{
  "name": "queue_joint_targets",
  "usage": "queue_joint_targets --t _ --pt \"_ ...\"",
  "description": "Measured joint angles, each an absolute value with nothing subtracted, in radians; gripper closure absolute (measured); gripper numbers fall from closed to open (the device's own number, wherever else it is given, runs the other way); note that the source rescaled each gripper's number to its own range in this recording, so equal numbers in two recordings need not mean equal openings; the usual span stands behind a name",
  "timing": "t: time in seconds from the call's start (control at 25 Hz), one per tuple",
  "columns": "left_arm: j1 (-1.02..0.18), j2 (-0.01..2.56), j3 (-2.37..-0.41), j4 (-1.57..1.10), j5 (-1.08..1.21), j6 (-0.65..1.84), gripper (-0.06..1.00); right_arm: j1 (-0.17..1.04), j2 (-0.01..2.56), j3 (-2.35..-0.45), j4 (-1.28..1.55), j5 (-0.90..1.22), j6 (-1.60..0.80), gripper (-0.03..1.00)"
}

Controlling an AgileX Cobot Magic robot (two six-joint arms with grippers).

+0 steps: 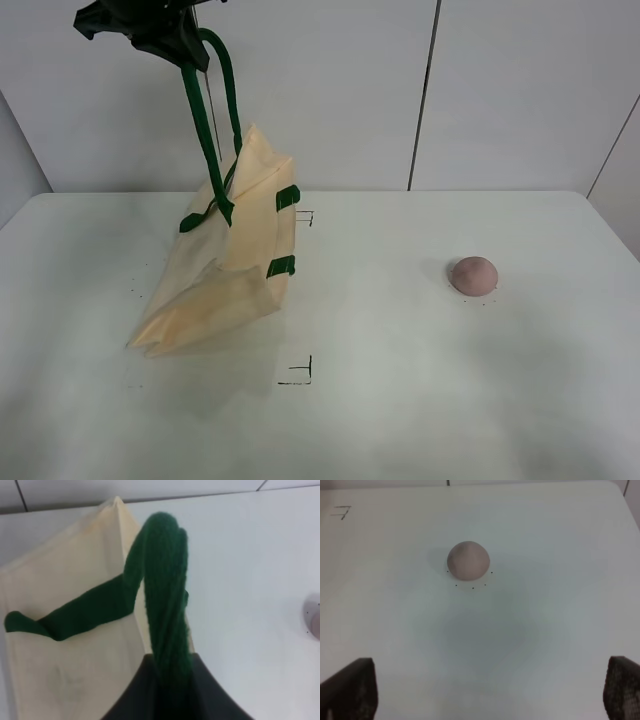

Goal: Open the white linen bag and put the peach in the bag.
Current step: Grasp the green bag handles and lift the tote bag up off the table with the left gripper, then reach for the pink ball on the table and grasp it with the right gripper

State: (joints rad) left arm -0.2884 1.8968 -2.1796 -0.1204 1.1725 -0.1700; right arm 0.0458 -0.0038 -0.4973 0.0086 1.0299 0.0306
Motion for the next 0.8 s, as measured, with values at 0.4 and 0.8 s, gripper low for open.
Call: queue_joint_targets --t 0.4,0.8 --pt "-0.288 1.896 -2.178 -0.126 1.173 -0.167 0.94 0.046 0.535 -0.604 0.023 0.904 0.026 -0.03" --pt "-0.288 1.896 -2.178 -0.127 1.173 -0.167 0.94 0.046 1.393 -1.011 0.024 0.797 0.009 -0.03"
